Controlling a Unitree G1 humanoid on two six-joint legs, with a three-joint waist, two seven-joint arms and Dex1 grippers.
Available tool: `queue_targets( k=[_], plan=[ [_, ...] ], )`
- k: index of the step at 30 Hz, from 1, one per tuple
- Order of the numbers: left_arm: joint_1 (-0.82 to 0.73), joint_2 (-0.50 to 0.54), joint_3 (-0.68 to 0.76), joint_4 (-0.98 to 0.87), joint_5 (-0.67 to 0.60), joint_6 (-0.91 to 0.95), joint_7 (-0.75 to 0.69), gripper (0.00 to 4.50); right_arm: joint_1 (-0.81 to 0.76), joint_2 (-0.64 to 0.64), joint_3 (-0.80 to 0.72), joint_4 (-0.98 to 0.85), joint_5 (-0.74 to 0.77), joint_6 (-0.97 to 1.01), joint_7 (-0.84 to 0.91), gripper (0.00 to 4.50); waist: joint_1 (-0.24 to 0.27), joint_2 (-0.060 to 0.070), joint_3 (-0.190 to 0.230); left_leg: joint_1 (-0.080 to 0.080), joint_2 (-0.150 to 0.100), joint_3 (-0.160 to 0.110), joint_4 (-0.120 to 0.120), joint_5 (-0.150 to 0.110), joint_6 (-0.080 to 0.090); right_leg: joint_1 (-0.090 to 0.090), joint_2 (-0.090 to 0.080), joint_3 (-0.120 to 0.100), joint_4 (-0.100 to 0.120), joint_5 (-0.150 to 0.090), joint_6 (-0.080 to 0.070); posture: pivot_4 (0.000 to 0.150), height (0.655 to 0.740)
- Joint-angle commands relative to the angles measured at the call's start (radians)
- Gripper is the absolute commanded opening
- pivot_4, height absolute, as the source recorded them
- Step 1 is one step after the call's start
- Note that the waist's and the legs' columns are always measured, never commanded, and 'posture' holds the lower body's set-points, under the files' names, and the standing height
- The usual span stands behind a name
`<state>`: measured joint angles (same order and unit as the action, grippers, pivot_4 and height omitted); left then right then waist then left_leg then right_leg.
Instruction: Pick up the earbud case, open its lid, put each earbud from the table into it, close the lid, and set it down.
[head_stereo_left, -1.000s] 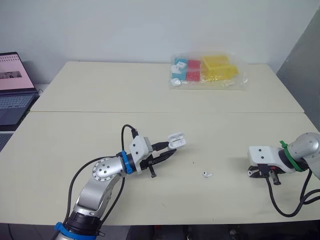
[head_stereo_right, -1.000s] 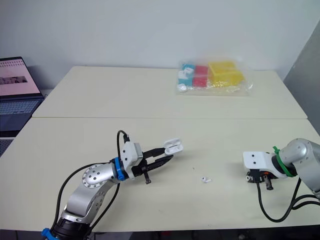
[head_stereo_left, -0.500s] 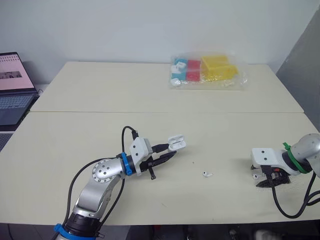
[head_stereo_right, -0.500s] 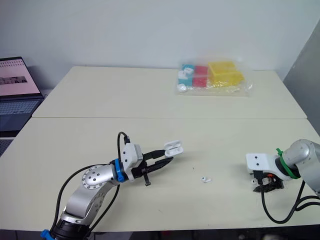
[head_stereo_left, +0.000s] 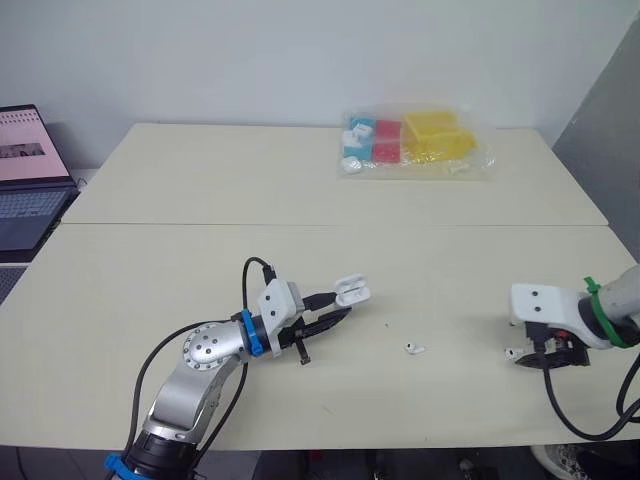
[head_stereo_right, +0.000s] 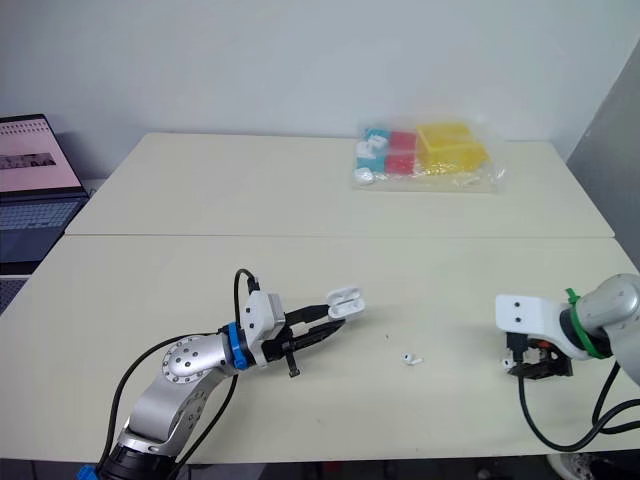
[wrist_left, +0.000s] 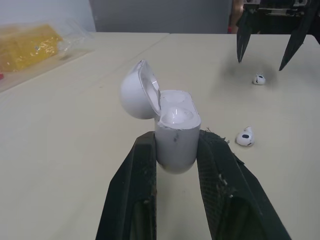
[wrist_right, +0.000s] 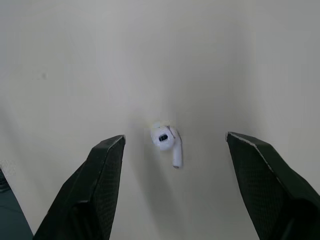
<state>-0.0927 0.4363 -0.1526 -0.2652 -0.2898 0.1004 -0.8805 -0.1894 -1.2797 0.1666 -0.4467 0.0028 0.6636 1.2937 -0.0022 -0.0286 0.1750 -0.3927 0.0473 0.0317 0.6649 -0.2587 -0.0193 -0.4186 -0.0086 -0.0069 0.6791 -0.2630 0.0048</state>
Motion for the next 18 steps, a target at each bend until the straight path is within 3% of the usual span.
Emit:
queue_targets(
  k=[1,17,18],
  plan=[
    [-0.001,0.003,-0.005,-0.039,-0.002,-0.01,0.006,0.77,-0.022,0.005,0.043,-0.007,-0.06,-0.016,-0.039,3.36,0.0,0.0,0.0,0.0,0.0,0.0,0.0,0.0,0.0,0.0,0.0,0.0,0.0,0.0,0.0,0.15,0.74],
    [0.001,0.004,-0.007,-0.043,0.002,-0.009,0.01,0.77,-0.048,0.017,0.118,0.069,-0.132,-0.082,-0.02,3.36,0.0,0.0,0.0,0.0,0.0,0.001,0.0,0.0,0.0,0.0,0.0,0.0,0.0,0.0,0.0,0.15,0.74],
    [0.001,0.004,-0.007,-0.043,0.002,-0.009,0.01,0.77,-0.046,0.017,0.12,0.073,-0.136,-0.088,-0.021,3.18,0.0,0.0,0.0,0.0,0.0,0.001,0.0,0.0,0.0,0.0,0.0,0.0,0.0,0.0,0.0,0.15,0.74]
  ],
)
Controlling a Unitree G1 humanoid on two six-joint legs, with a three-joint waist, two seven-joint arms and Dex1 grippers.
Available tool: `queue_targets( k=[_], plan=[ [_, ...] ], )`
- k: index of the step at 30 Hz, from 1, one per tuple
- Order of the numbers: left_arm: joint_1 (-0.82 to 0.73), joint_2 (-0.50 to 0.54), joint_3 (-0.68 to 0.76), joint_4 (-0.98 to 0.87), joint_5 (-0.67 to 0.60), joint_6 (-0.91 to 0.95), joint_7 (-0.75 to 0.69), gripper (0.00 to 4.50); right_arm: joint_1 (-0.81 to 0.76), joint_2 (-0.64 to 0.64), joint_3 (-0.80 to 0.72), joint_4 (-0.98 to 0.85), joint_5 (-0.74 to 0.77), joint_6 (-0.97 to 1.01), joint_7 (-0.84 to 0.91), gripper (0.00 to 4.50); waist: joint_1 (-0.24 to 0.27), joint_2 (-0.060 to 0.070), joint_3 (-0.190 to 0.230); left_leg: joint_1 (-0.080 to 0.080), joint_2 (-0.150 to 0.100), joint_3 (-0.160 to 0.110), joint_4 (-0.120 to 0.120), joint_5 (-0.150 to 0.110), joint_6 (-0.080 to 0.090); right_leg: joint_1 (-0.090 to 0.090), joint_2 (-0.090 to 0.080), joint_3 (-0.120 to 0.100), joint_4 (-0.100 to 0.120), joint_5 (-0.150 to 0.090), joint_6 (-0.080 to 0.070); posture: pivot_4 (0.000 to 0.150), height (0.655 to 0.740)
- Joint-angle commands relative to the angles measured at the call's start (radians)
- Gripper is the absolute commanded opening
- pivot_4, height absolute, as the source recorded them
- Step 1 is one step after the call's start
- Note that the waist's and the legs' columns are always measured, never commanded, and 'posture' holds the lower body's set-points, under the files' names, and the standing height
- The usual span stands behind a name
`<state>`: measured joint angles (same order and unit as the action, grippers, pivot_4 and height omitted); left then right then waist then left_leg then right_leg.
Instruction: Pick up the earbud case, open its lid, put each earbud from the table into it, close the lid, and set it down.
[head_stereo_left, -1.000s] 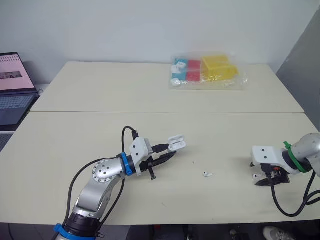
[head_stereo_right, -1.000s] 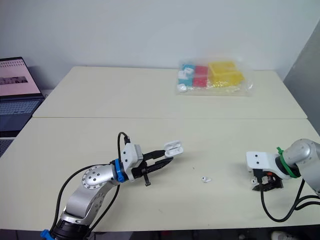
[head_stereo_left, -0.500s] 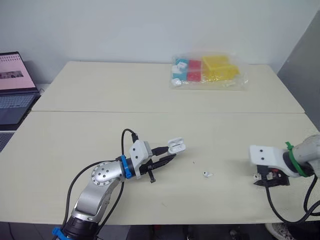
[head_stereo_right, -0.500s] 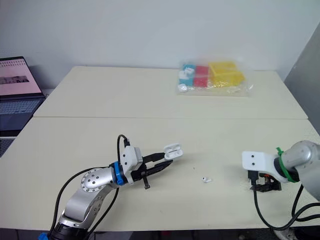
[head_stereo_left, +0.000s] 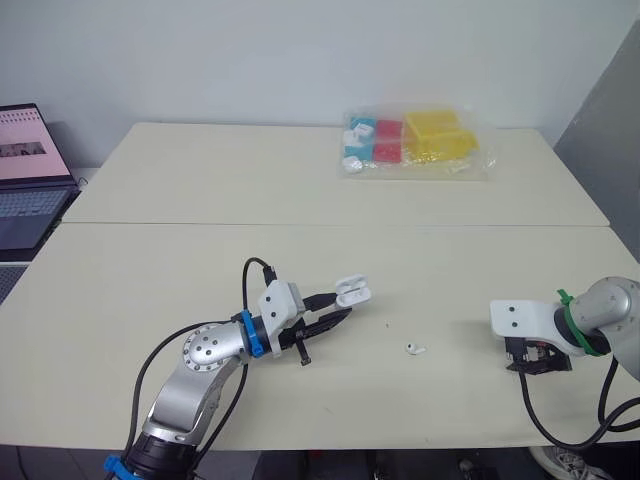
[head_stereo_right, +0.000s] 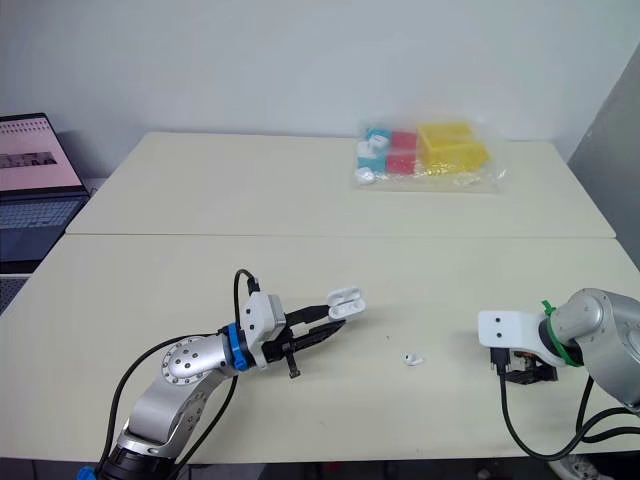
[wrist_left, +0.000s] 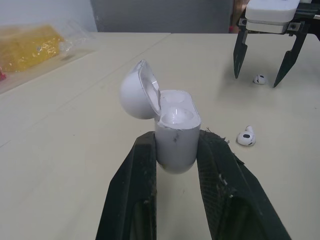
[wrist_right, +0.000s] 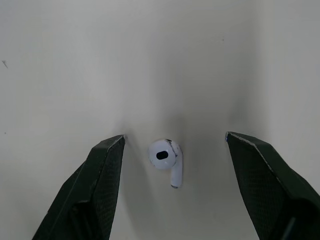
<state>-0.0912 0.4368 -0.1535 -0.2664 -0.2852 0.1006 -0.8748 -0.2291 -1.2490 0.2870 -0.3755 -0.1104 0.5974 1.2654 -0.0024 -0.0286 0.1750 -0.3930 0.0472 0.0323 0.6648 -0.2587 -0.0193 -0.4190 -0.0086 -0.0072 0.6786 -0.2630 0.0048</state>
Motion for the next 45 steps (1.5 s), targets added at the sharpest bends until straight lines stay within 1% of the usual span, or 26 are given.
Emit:
queue_targets(
  k=[1,2,4,7,8,9,13,16,22,25,27,29,31,33,35,38,40,42,45],
  plan=[
    [-0.002,0.003,-0.006,-0.04,-0.002,-0.009,0.004,0.77,-0.007,-0.014,0.002,0.006,-0.026,-0.026,0.008,2.99,0.0,0.0,0.0,0.0,0.0,0.0,0.0,0.0,0.0,0.0,0.0,0.0,0.0,0.0,0.0,0.15,0.74],
    [-0.003,0.003,-0.005,-0.039,-0.002,-0.009,0.005,0.77,-0.006,-0.015,0.003,0.009,-0.027,-0.032,0.012,2.81,0.0,0.0,0.0,0.0,0.0,0.0,0.0,0.0,0.0,0.0,0.0,0.0,0.0,0.0,0.0,0.15,0.74],
    [-0.005,0.002,-0.006,-0.038,-0.002,-0.008,0.006,0.77,-0.003,-0.018,0.003,0.017,-0.03,-0.04,0.016,2.19,0.0,0.0,0.0,0.0,0.0,0.0,0.0,0.0,0.0,0.0,0.0,0.0,0.0,0.0,0.0,0.15,0.74],
    [-0.007,0.0,-0.007,-0.036,-0.001,-0.009,0.007,0.77,-0.001,-0.017,0.002,0.027,-0.033,-0.048,0.02,1.17,0.0,0.0,0.0,0.001,0.0,0.0,0.001,0.0,0.0,0.0,0.0,0.0,0.0,0.0,0.0,0.15,0.74],
    [-0.007,-0.001,-0.007,-0.035,-0.001,-0.008,0.008,0.77,-0.001,-0.016,0.002,0.029,-0.034,-0.049,0.021,0.71,0.0,0.0,0.0,0.001,0.0,0.0,0.001,0.0,0.0,0.0,0.0,0.0,0.0,0.0,0.0,0.15,0.74],
    [-0.007,-0.001,-0.008,-0.035,-0.001,-0.008,0.008,0.77,-0.001,-0.014,0.001,0.029,-0.033,-0.049,0.022,0.39,0.0,0.0,0.0,0.001,0.0,0.0,0.001,0.0,0.0,0.001,0.0,0.0,0.0,0.0,0.0,0.15,0.74],
    [-0.009,-0.001,-0.01,-0.033,0.0,-0.011,0.01,0.77,0.003,-0.011,-0.009,0.025,-0.027,-0.049,0.023,0.37,0.0,0.0,0.0,0.001,0.0,0.0,0.001,0.0,0.0,0.001,0.0,0.0,0.0,0.0,0.0,0.15,0.74],
    [-0.013,-0.001,-0.01,-0.028,0.0,-0.015,0.012,0.77,0.004,-0.031,-0.045,0.014,-0.003,-0.06,0.035,0.37,0.0,0.0,0.0,0.001,0.0,0.0,0.001,0.0,0.0,0.001,0.0,0.0,0.0,0.0,0.0,0.15,0.74],
    [-0.025,-0.007,0.0,-0.022,-0.01,-0.017,0.018,0.77,-0.019,-0.036,-0.17,-0.062,0.119,-0.028,0.072,0.37,0.0,0.0,0.0,0.0,0.0,0.0,0.0,0.0,0.0,0.0,0.0,0.0,0.0,0.0,0.0,0.15,0.74],
    [-0.04,-0.035,0.019,-0.032,-0.052,0.012,0.041,0.77,-0.107,0.082,-0.291,-0.185,0.339,0.185,0.054,0.37,-0.003,-0.001,0.0,0.001,0.001,0.0,0.0,0.0,0.0,0.0,0.001,0.0,0.0,0.0,0.0,0.15,0.74],
    [-0.048,-0.058,0.032,-0.056,-0.106,0.078,0.064,0.77,-0.177,0.206,-0.347,-0.242,0.471,0.346,-0.014,0.37,-0.002,-0.001,0.0,0.001,0.0,-0.001,0.0,0.0,0.0,0.001,0.001,0.0,0.001,0.0,0.0,0.15,0.74],
    [-0.057,-0.059,0.03,-0.066,-0.12,0.101,0.062,0.77,-0.226,0.317,-0.386,-0.276,0.556,0.457,-0.093,0.37,-0.001,-0.002,0.001,0.001,0.001,-0.004,0.001,0.0,0.0,0.003,0.002,-0.001,0.0,0.0,0.0,0.15,0.74],
    [-0.081,-0.061,0.03,-0.056,-0.115,0.105,0.068,0.77,-0.256,0.434,-0.413,-0.307,0.604,0.506,-0.192,0.37,0.0,-0.002,0.001,0.002,0.001,-0.004,0.001,0.0,0.0,0.004,0.001,-0.001,0.0,0.0,0.0,0.15,0.74],
    [-0.111,-0.07,0.034,-0.043,-0.114,0.112,0.08,0.77,-0.268,0.561,-0.431,-0.33,0.631,0.491,-0.298,0.37,0.0,-0.002,0.001,0.002,0.0,-0.004,0.001,0.0,0.0,0.004,0.001,-0.001,0.0,0.0,0.0,0.15,0.74],
    [-0.129,-0.075,0.037,-0.037,-0.116,0.119,0.087,0.77,-0.268,0.654,-0.433,-0.336,0.635,0.446,-0.379,0.37,0.002,-0.002,0.001,0.001,0.0,-0.004,0.001,0.0,0.0,0.004,0.001,-0.001,0.0,0.0,0.0,0.15,0.74],
    [-0.141,-0.083,0.036,-0.042,-0.125,0.131,0.096,0.77,-0.256,0.752,-0.419,-0.34,0.622,0.389,-0.492,0.37,0.0,-0.002,0.001,0.001,-0.001,-0.003,0.001,0.0,0.0,0.004,0.0,-0.001,-0.001,0.0,0.0,0.15,0.74],
    [-0.147,-0.087,0.032,-0.053,-0.128,0.139,0.098,0.77,-0.229,0.846,-0.391,-0.341,0.59,0.301,-0.585,0.37,0.0,-0.002,0.001,0.0,-0.001,-0.003,0.0,0.0,0.0,0.004,0.0,-0.001,-0.001,0.0,0.0,0.15,0.74],
    [-0.151,-0.088,0.032,-0.059,-0.13,0.146,0.099,0.77,-0.205,0.885,-0.349,-0.336,0.536,0.206,-0.637,0.37,0.0,-0.002,0.001,0.0,0.0,-0.004,0.0,0.0,0.0,0.003,0.0,-0.001,-0.001,0.0,0.0,0.15,0.74],
    [-0.154,-0.086,0.033,-0.064,-0.128,0.148,0.095,0.77,-0.186,0.899,-0.298,-0.315,0.495,0.106,-0.658,0.37,-0.001,-0.002,0.001,-0.001,0.0,-0.003,0.0,0.0,0.0,0.002,0.001,-0.001,0.0,0.0,0.0,0.15,0.74]
  ],
)
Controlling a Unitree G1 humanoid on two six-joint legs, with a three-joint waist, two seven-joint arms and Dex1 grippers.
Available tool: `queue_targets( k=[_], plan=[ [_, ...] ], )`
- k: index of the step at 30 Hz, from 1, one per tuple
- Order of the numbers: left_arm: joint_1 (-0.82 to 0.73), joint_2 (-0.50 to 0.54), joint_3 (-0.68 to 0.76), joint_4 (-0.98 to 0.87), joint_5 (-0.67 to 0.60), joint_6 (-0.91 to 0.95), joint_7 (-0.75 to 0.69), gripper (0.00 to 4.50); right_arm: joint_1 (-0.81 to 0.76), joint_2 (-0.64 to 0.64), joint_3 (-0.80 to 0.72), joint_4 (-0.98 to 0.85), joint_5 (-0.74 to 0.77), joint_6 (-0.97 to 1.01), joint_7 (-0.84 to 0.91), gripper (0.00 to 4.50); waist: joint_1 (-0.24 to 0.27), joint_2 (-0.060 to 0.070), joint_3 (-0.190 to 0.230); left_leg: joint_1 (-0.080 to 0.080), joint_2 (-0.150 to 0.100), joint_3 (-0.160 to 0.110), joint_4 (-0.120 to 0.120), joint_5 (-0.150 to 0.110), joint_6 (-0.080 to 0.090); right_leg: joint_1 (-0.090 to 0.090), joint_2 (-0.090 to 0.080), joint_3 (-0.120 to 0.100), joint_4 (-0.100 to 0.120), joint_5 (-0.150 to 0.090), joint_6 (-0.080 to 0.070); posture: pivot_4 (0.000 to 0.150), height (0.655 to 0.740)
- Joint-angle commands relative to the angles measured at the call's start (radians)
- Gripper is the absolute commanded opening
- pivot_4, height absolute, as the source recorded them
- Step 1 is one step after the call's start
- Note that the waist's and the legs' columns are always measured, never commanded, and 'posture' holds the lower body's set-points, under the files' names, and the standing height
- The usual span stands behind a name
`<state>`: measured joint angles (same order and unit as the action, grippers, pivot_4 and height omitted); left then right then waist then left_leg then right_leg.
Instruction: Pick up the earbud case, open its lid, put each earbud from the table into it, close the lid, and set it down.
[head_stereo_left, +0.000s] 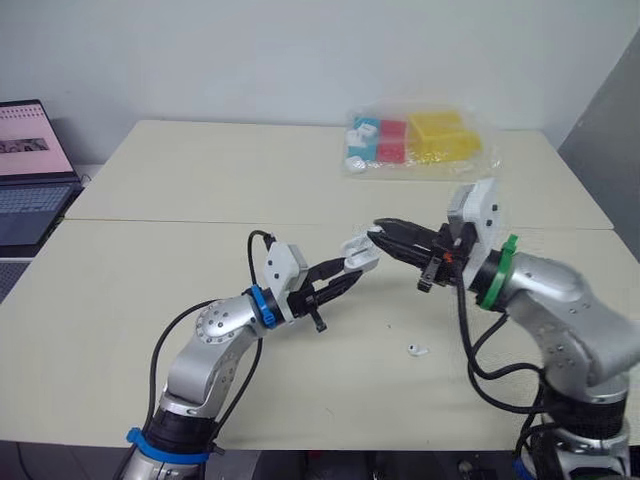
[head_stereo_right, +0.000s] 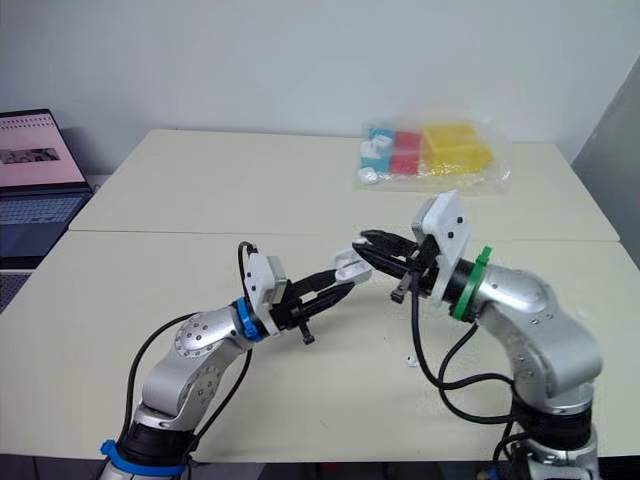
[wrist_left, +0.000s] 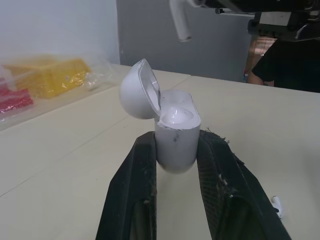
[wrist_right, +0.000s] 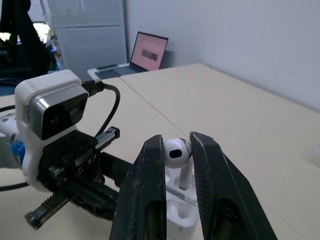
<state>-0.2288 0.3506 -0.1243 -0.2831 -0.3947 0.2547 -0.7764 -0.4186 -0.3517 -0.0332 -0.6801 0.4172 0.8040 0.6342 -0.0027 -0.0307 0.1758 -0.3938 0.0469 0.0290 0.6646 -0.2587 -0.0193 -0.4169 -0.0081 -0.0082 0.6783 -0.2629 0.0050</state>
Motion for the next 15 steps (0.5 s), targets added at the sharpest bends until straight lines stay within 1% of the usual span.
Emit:
queue_targets(
  k=[1,7,15],
  plan=[
    [-0.018,0.0,0.005,-0.048,-0.019,-0.006,-0.003,0.77,0.011,-0.002,0.034,-0.005,-0.039,-0.124,-0.026,0.37,0.0,0.0,0.0,0.0,0.0,0.0,0.0,0.0,0.0,0.0,0.0,0.0,0.0,0.0,0.0,0.15,0.74],
    [-0.029,0.002,0.01,-0.044,-0.02,-0.002,-0.004,0.77,0.037,-0.024,0.072,0.02,-0.045,-0.175,-0.03,0.37,0.0,0.0,0.0,0.001,0.0,0.0,0.0,0.0,0.0,0.0,0.0,0.0,0.0,0.0,0.0,0.15,0.74],
    [-0.027,0.004,0.012,-0.053,-0.021,-0.001,-0.002,0.77,0.085,-0.061,0.115,0.067,-0.091,-0.271,-0.026,0.37,0.0,0.0,0.0,0.0,0.0,0.0,0.0,0.0,0.0,0.0,0.0,0.0,0.0,0.0,0.0,0.15,0.74]
  ],
)
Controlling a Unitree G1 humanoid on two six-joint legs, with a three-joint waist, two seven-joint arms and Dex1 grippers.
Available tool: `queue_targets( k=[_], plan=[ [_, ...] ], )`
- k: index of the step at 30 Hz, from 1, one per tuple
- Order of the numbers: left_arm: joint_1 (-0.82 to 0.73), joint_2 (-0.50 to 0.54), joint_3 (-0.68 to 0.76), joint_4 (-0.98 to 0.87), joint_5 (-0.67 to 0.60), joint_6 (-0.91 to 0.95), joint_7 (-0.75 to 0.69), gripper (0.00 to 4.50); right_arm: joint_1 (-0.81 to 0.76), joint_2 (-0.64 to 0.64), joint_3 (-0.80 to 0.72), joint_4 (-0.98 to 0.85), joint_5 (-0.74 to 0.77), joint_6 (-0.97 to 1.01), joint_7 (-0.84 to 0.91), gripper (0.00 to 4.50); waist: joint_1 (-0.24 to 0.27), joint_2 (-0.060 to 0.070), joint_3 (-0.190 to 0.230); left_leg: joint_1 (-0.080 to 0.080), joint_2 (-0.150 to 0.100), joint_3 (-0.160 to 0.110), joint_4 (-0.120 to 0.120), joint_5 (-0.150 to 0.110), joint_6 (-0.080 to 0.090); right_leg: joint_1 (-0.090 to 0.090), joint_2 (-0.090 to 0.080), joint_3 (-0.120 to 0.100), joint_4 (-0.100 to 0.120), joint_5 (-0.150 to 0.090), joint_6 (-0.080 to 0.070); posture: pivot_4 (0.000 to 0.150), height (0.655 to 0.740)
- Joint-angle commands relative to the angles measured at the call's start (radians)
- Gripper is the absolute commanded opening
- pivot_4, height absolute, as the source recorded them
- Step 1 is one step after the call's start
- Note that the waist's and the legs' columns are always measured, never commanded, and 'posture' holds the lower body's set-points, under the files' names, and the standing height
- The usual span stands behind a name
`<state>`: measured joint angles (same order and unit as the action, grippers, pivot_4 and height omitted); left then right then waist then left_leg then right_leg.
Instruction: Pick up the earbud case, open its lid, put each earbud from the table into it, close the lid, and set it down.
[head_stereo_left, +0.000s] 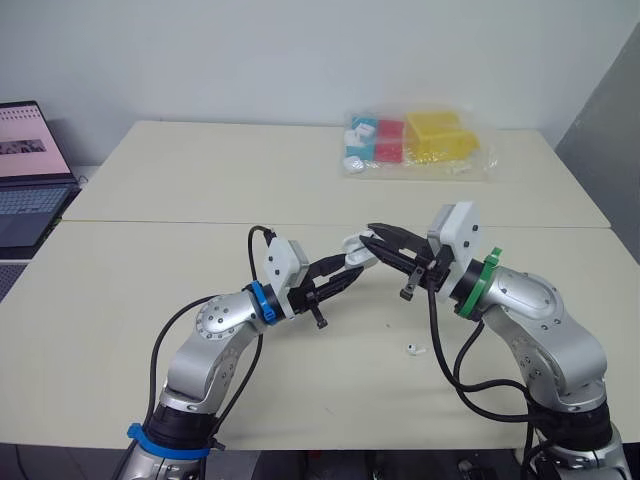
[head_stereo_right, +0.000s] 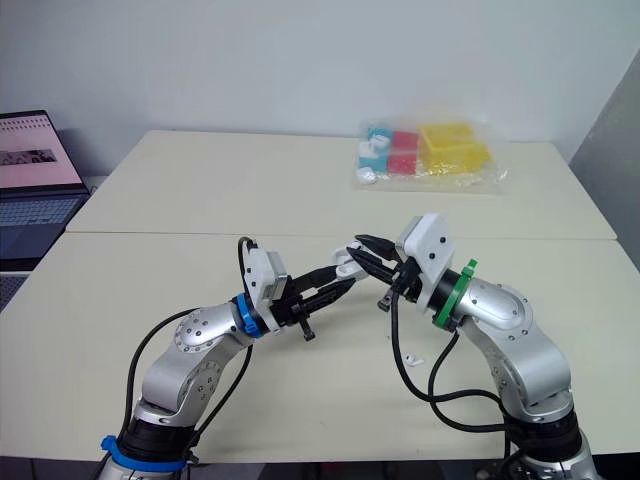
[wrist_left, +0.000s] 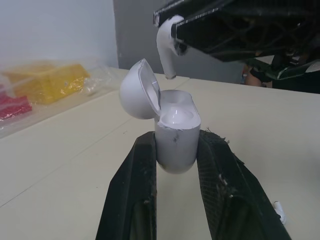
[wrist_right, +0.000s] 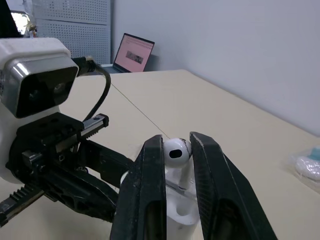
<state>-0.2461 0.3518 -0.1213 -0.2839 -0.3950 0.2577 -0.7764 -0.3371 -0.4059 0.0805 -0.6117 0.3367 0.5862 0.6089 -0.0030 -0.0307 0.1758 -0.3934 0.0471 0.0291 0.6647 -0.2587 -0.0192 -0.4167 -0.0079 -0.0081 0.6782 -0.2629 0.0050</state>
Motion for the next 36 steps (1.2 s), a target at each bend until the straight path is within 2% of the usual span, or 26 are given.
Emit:
queue_targets(
  k=[1,19,29,36],
  plan=[
    [-0.01,0.003,0.009,-0.053,-0.021,-0.004,-0.003,0.77,0.007,-0.009,0.004,0.006,-0.016,-0.066,0.0,0.37,0.0,0.0,0.0,0.0,0.0,0.0,0.0,0.0,0.0,0.0,0.0,0.0,0.0,0.0,0.0,0.15,0.74],
    [-0.004,0.007,0.01,-0.069,-0.025,0.006,-0.003,0.77,0.051,-0.007,0.057,0.059,-0.058,-0.175,-0.005,0.37,0.0,0.0,0.0,0.0,0.0,0.0,0.0,0.0,0.0,0.0,0.0,0.0,0.0,0.0,0.0,0.15,0.74],
    [-0.006,0.0,0.013,-0.072,-0.027,0.003,-0.002,0.77,0.063,-0.002,0.045,0.054,-0.017,-0.12,-0.009,0.37,0.0,0.0,0.0,0.0,0.0,0.0,0.0,0.0,0.0,0.0,0.0,0.0,0.0,0.0,0.0,0.15,0.74],
    [0.0,0.002,0.009,-0.074,-0.024,-0.001,-0.006,0.77,0.048,-0.008,0.032,0.037,-0.005,-0.087,-0.022,2.88,0.0,0.0,0.0,0.0,0.0,0.0,0.0,0.0,0.0,0.0,0.0,0.0,0.0,0.0,0.0,0.15,0.74]
  ],
)
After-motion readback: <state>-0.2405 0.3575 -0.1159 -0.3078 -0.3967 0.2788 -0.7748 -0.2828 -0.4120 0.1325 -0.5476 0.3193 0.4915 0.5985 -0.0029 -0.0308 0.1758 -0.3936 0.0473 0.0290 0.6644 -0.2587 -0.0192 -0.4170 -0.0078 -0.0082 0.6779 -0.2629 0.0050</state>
